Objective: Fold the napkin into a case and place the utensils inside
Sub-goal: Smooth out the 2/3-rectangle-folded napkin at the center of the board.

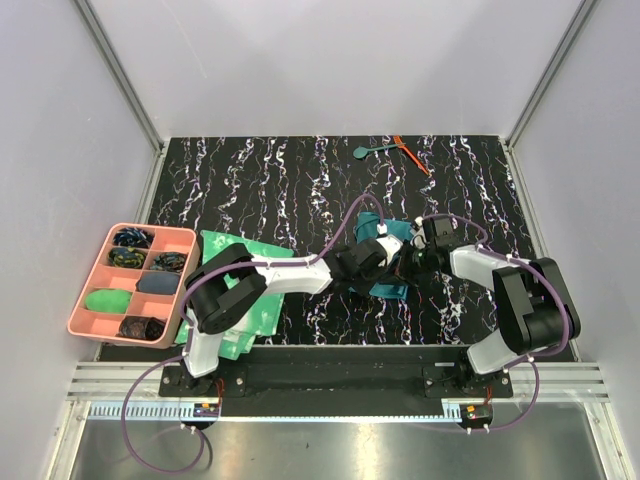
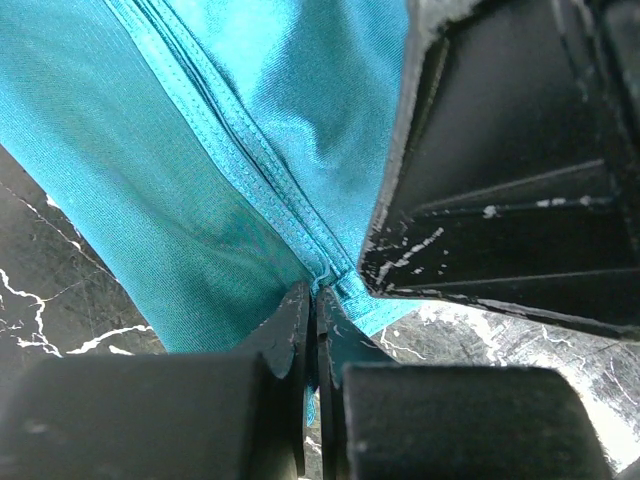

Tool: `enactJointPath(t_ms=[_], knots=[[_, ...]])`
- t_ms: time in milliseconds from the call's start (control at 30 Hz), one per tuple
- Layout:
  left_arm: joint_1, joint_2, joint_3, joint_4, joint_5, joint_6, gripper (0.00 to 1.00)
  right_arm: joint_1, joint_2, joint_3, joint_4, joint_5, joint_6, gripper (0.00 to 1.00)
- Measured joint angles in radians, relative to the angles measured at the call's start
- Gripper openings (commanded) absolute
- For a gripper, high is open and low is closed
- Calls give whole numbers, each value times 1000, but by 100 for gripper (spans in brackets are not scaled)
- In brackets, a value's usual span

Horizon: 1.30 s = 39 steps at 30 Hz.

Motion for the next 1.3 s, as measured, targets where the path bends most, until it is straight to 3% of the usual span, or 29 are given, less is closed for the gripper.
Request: enactJointPath(t_ms=[600, 700, 867, 900, 1067, 1200, 1300], knots=[[0, 0, 0, 7, 38, -6, 6, 0, 162, 72, 65, -53, 6, 0], [0, 0, 0, 8, 48, -11, 16, 0, 195, 72, 92, -64, 10, 0], [11, -5, 0, 6, 93, -31, 42, -2, 213, 70, 122, -93, 15, 0], [18, -9, -3, 6, 114, -38, 43, -2, 213, 70, 122, -92, 14, 0], [131, -94, -30, -13, 265, -112, 36, -2, 213, 70, 121, -92, 3, 0], [279, -135, -29, 35, 378, -196, 18, -2, 213, 70, 121, -93, -4, 0], [364, -124, -28, 89, 453, -270, 13, -2, 214, 71, 121, -93, -10, 0]])
